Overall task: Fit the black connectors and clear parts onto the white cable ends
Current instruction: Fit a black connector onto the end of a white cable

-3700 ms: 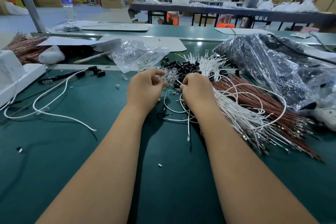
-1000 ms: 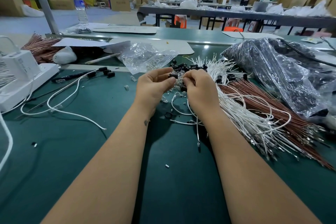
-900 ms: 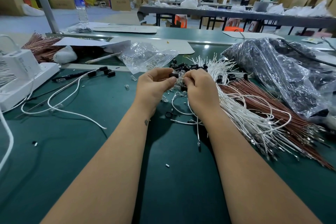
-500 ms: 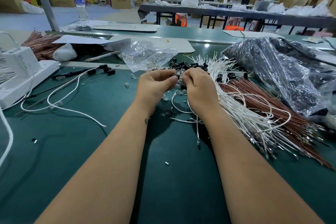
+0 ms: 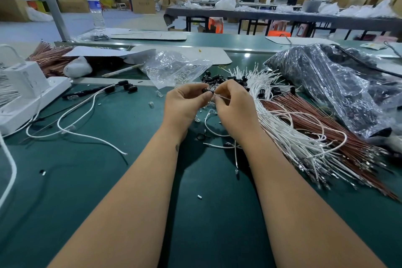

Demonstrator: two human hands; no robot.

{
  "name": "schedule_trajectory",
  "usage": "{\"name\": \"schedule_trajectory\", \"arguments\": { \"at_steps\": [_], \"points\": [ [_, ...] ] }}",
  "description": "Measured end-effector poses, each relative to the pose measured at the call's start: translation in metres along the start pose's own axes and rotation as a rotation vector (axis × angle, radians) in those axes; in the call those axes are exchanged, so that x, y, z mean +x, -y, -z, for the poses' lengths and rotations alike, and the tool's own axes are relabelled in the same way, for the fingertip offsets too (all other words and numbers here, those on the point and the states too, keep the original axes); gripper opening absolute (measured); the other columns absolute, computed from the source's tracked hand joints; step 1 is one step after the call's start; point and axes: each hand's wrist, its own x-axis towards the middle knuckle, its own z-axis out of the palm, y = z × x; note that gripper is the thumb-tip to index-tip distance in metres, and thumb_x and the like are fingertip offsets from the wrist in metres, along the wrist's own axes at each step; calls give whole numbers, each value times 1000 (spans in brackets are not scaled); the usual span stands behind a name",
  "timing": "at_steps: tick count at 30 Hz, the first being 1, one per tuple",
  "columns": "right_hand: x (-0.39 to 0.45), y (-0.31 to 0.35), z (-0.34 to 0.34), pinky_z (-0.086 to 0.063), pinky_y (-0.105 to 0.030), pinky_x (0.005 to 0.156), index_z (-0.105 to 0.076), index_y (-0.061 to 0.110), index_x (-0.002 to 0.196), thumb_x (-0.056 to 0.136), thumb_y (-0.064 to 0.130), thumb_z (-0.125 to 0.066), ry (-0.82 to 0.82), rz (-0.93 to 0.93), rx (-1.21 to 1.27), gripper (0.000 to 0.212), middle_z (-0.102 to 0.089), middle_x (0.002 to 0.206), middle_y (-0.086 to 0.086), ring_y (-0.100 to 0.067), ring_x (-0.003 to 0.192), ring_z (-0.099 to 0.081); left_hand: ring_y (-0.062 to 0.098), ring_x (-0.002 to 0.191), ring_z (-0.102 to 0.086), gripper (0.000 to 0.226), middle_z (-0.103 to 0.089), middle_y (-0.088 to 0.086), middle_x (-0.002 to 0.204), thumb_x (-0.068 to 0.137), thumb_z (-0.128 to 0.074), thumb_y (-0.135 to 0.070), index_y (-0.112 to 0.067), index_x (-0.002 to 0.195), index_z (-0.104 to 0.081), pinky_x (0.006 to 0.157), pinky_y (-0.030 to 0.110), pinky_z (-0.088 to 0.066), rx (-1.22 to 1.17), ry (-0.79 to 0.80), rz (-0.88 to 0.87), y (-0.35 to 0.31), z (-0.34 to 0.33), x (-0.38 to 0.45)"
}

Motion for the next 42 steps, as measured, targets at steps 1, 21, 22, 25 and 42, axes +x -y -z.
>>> {"name": "schedule_trajectory", "arguments": {
  "at_steps": [1,21,22,25,42],
  "points": [
    [0,1,1,-47,-26,74,-58,16,89,89,5,-61,-17,-6,25,11,-62,88,-1,-16,83,-59,8,67,-64,22,-68,7,78,79,-72,3,-3,100,-68,69,18,-53,-9,-10,11,0,0,0],
    [-2,0,4,-38,-29,62,-58,10,85,99,16,-50,25,-103,80,17,-58,75,0,-12,67,-48,8,68,-67,15,-73,0,71,79,-70,6,-6,89,-70,72,19,-56,-125,68,87,1,-2,-3],
    [-2,0,4,-37,-27,60,-58,12,84,98,16,-51,32,-98,72,17,-58,75,0,-11,66,-48,8,68,-67,15,-73,0,71,79,-70,5,-6,89,-70,72,19,-56,-120,63,79,0,-2,-3],
    [0,1,4,-35,-16,54,-57,14,82,98,14,-53,24,-83,43,16,-58,74,2,-8,64,-48,9,67,-66,12,-72,0,72,81,-71,1,-9,87,-71,70,19,-54,-84,6,32,-3,-2,-2],
    [9,15,46,-52,-19,73,-71,15,95,96,29,-55,161,-232,365,21,-72,92,-6,-12,83,-66,8,57,-52,21,-58,-5,61,96,-57,-30,-17,80,-62,59,22,-47,122,-253,43,-2,6,7]
  ]
}}
